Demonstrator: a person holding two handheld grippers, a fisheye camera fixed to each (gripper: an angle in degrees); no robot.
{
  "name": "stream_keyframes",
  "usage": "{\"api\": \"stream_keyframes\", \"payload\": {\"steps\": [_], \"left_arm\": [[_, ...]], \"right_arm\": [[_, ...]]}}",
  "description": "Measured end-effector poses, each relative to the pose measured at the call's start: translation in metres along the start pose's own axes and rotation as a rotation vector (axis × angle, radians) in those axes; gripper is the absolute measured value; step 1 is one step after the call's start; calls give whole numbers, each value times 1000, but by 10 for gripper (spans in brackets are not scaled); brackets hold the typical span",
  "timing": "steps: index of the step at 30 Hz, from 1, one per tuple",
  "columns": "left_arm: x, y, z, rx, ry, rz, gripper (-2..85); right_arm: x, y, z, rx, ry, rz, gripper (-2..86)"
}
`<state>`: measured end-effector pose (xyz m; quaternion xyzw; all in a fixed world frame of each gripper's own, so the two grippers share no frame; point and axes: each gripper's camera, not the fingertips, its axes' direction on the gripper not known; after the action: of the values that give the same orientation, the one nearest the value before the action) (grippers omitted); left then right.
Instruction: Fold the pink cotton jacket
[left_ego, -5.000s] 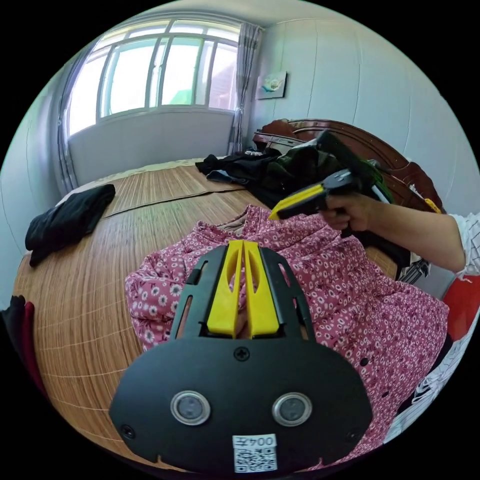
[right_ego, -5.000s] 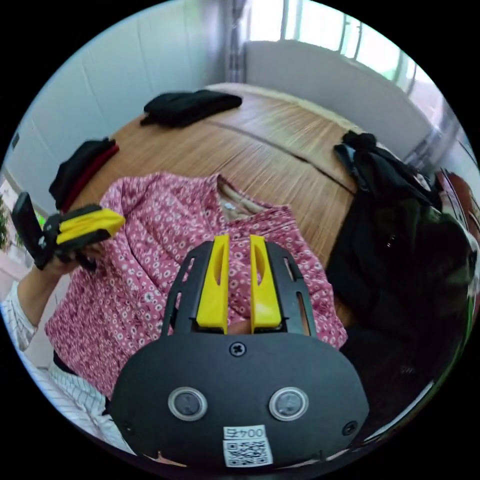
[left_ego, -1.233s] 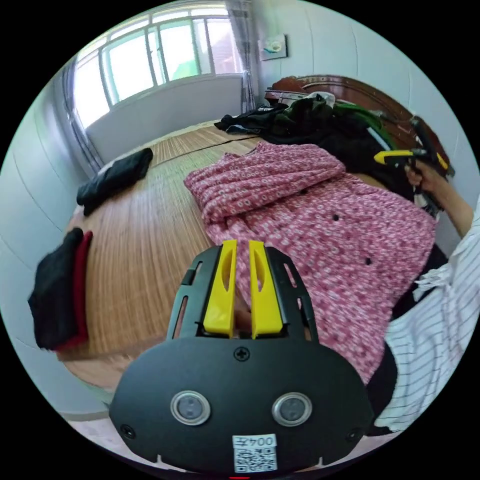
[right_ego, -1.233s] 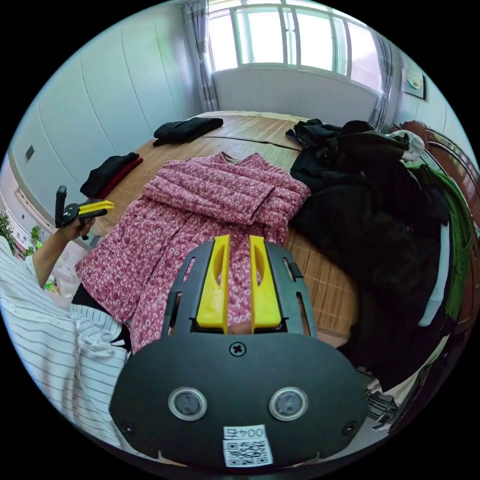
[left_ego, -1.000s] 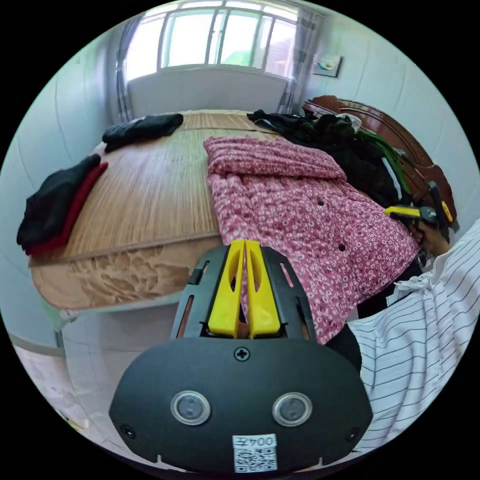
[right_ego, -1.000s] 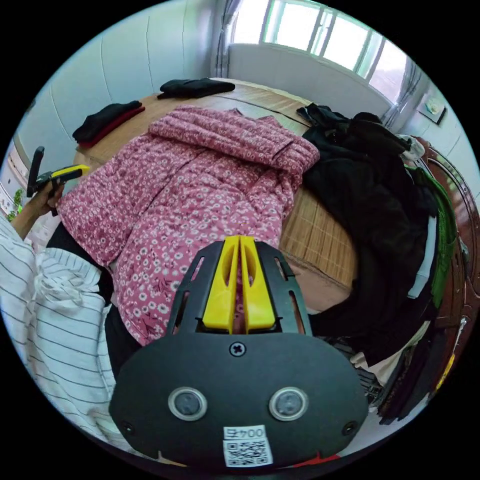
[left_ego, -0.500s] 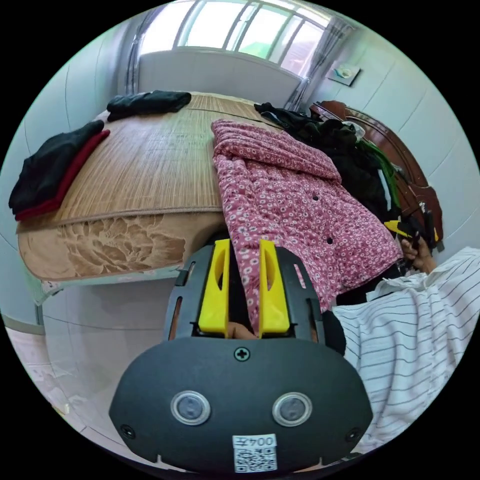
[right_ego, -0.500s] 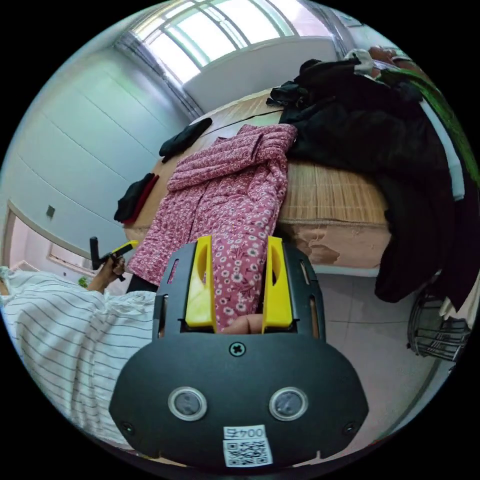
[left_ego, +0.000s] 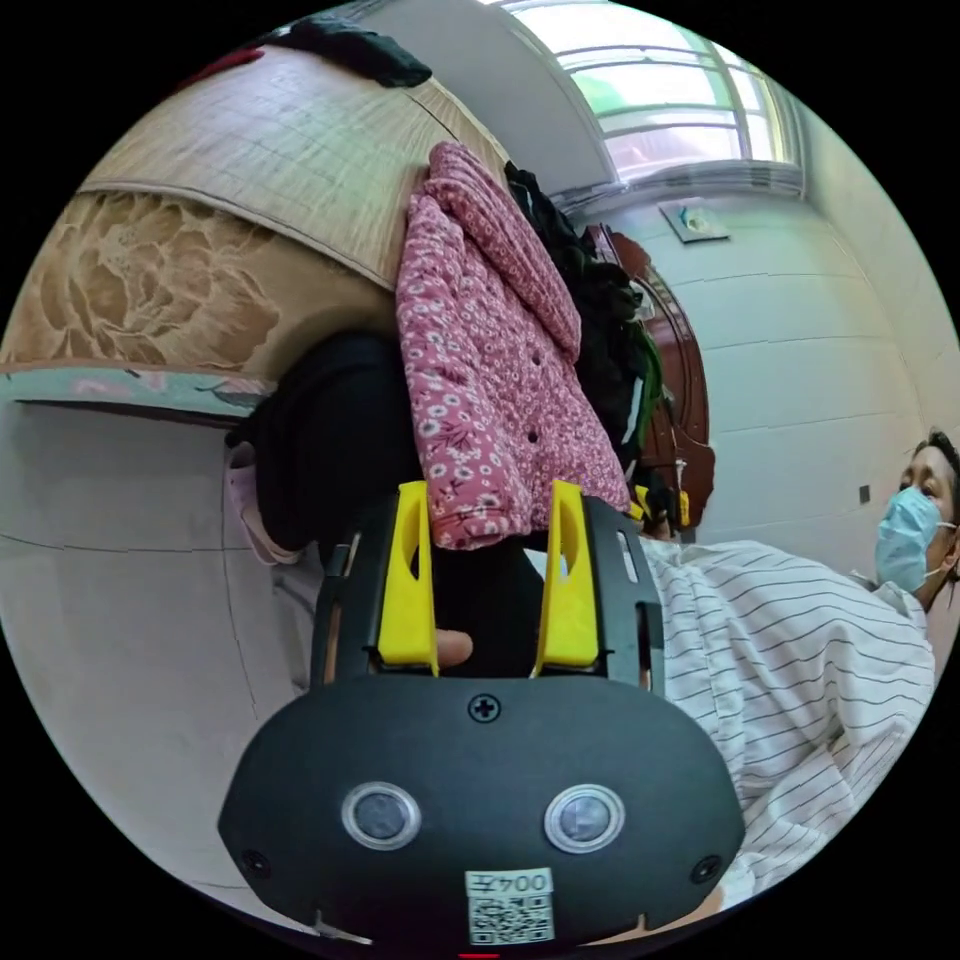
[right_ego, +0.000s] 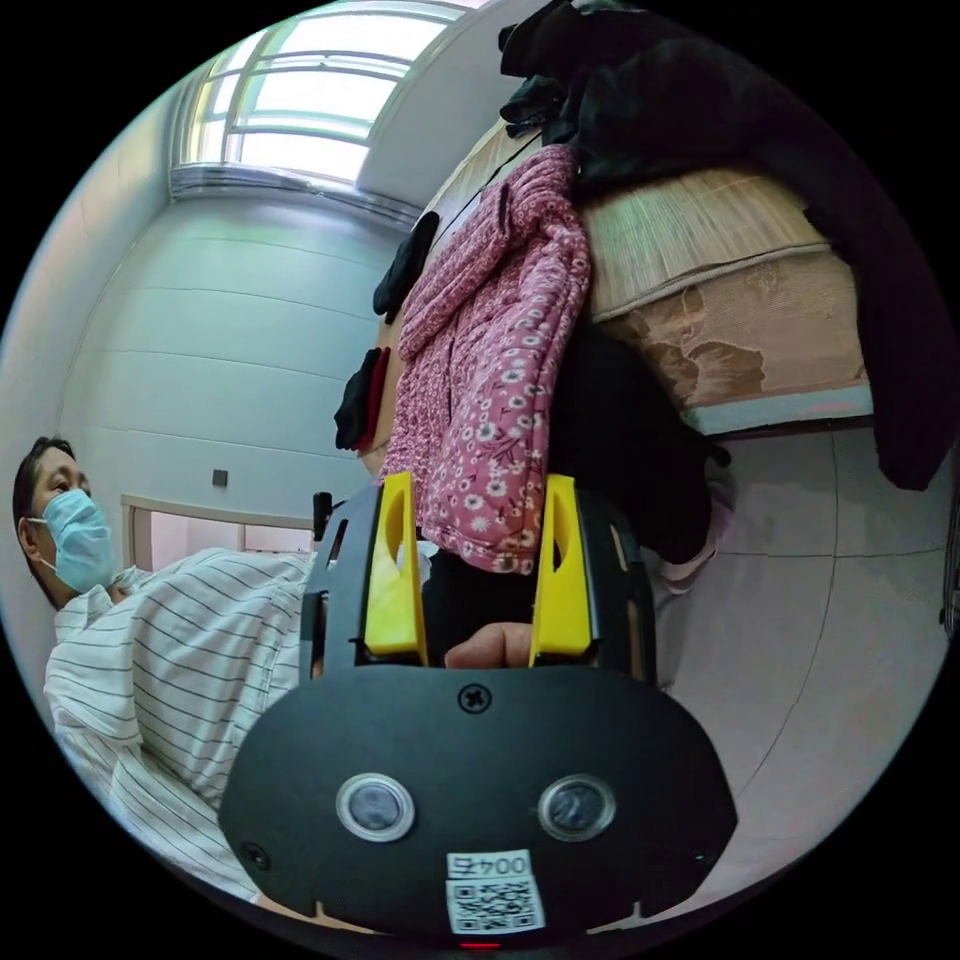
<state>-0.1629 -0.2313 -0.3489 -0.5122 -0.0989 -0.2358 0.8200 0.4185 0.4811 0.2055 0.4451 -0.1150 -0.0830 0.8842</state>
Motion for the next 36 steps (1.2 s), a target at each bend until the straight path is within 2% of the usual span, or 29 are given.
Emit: {"api": "stream_keyframes", "payload": {"steps": [2, 7, 14, 17, 21, 25, 28, 31, 36], "left_arm": [[6, -2, -6, 1, -30, 13, 139], [6, -10, -29, 33, 25, -43, 96], [34, -24, -41, -30, -45, 34, 49], [44, -26, -54, 2, -38, 57, 39], [60, -15, -98, 149, 62, 78, 34], [62, 11, -136, 242, 135, 29, 32], [59, 36, -149, 260, 163, -27, 31], [52, 42, -147, 303, 264, -81, 31], [65, -22, -146, 461, 479, -48, 32]], "right_arm": [[1, -2, -1, -15, 33, -12, 168], [12, -4, -20, 0, 27, -1, 131], [13, -10, -26, -80, 42, -75, 99], [11, -11, -44, -27, 25, -106, 66], [-7, -5, -81, 56, -13, -202, 50], [-5, 14, -114, 137, -105, -197, 47], [16, 38, -130, 214, -221, -109, 47], [43, 48, -136, 316, -343, 20, 48], [43, 0, -141, 509, -500, 105, 51]]}}
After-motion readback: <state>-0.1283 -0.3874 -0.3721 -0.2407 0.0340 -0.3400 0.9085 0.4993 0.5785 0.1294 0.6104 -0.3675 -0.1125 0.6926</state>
